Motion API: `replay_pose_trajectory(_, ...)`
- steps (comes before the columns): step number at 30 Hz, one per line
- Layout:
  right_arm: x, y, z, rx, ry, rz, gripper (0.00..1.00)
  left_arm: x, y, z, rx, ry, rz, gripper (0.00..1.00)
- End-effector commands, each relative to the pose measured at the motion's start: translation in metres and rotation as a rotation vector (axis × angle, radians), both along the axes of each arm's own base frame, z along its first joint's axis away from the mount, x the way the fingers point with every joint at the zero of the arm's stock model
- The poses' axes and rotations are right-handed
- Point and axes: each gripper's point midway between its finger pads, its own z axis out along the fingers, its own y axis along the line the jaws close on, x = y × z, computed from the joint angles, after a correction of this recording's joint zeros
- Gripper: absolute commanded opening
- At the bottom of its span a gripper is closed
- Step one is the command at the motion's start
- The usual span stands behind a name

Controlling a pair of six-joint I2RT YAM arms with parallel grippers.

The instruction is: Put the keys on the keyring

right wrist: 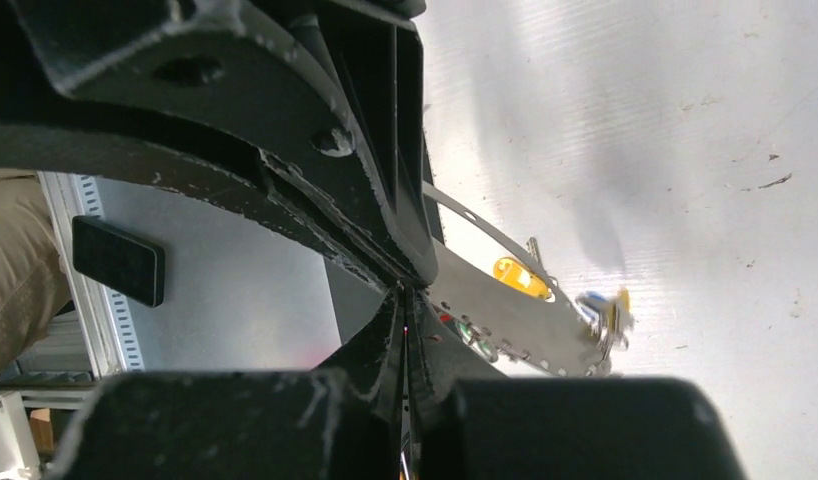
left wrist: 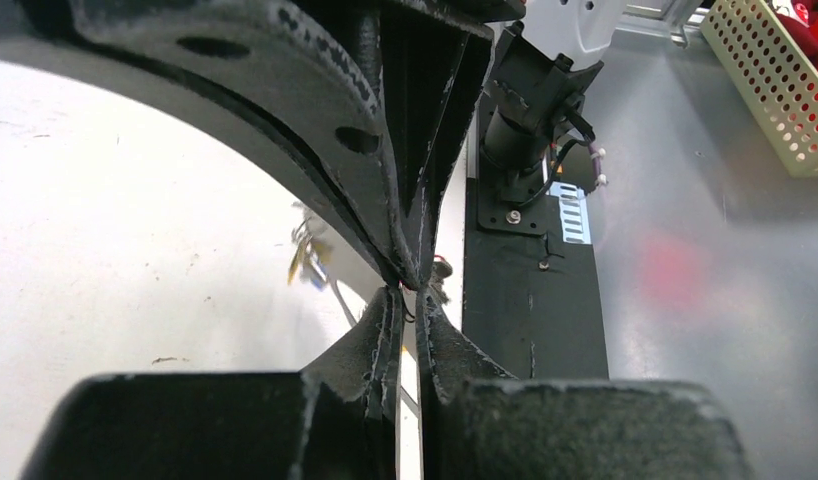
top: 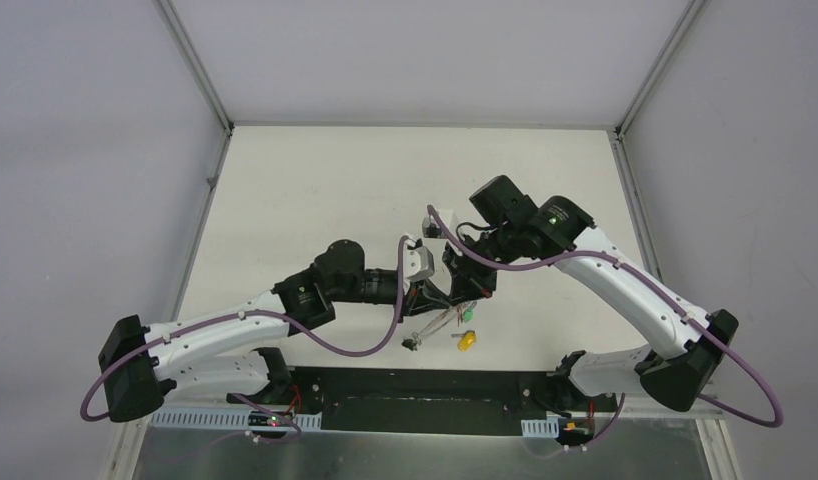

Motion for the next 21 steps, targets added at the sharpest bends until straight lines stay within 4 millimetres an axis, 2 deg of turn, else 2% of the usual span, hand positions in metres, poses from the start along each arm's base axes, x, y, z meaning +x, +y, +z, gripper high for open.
replay_pose_trajectory(1,0.005,0.014,0.025,0.129,-0.072,-0.013,0.00,0.002,0.004,0.007,-0.031,-0.012,0.039,0.00)
replay_pose_trajectory(7,0.011,0.017,0.031,0.183,-0.097,-0.041,0.03,0.010,0.009,0.011,-0.037,0.015,0.103,0.00)
replay_pose_trajectory(14,0.020,0.017,0.031,0.216,-0.096,-0.101,0.02,0.014,0.014,0.020,-0.066,0.032,0.150,0.00)
replay_pose_trajectory(15,0.023,0.016,0.030,0.217,-0.093,-0.119,0.05,0.015,0.015,0.021,-0.070,0.033,0.161,0.00)
replay_pose_trajectory(18,0.031,0.014,0.031,0.234,-0.098,-0.170,0.25,0.019,0.020,0.024,-0.085,0.036,0.194,0.00)
replay_pose_trajectory(21,0.039,0.011,0.033,0.260,-0.112,-0.226,0.40,0.021,0.025,0.026,-0.100,0.034,0.225,0.00)
